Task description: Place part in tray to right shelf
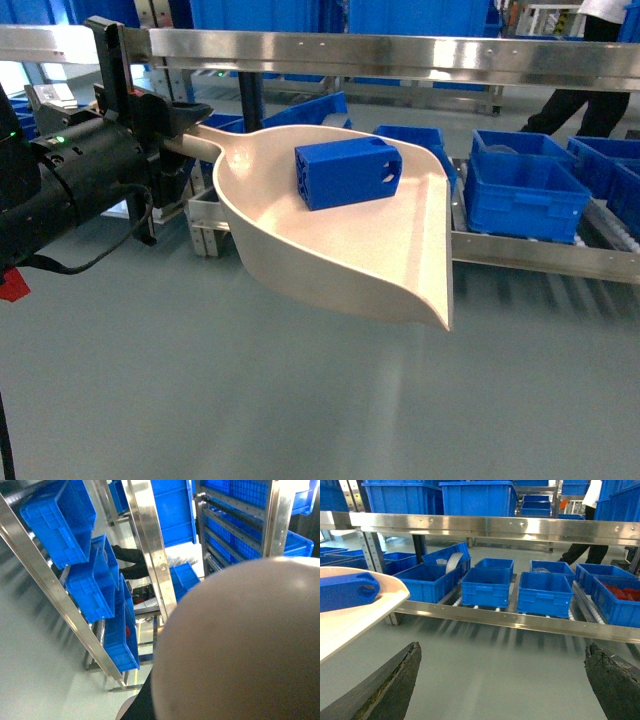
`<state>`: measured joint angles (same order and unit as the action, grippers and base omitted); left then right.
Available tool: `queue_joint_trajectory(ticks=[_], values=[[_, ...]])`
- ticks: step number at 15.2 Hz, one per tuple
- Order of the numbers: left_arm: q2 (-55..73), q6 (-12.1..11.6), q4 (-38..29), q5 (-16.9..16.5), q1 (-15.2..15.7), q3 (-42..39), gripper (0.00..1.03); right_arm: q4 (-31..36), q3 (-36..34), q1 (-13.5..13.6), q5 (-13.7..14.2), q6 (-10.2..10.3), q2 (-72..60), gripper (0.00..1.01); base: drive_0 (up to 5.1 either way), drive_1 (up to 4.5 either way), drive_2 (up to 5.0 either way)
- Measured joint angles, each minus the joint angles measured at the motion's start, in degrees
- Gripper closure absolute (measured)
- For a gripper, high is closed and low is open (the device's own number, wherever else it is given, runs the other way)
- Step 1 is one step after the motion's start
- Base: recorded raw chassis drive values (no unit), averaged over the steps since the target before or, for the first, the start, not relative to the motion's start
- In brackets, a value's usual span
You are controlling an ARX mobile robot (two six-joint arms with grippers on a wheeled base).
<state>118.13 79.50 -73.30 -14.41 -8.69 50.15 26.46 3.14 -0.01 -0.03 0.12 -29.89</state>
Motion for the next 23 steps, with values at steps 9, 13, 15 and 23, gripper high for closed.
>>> queue_joint_trajectory(ticks=[9, 13, 15, 23], values=[[0.0, 0.02, -0.02, -0.04, -0.11, 0.0, 0.89, 0.0, 0.0, 0.0, 0.0, 0.0, 0.02, 0.03, -1.7, -1.65, -1.7], [0.0, 0.0, 0.02, -0.17, -0.17, 0.0, 0.89, 0.02, 0.0, 0.0, 0.02, 0.0, 0.0, 0.03, -0.4, -0.38, -0.4], [0.0, 0.0, -0.02, 0.22, 0.11, 0.0, 0.89, 0.0, 0.0, 0.0, 0.02, 0.0, 0.0, 0.03, 0.0, 0.0, 0.0], [0.0, 0.0, 0.0, 0.15, 0.0, 0.0, 0.89, 0.0, 0.0, 0.0, 0.04, 0.0, 0.0, 0.03, 0.0, 0.0, 0.0]])
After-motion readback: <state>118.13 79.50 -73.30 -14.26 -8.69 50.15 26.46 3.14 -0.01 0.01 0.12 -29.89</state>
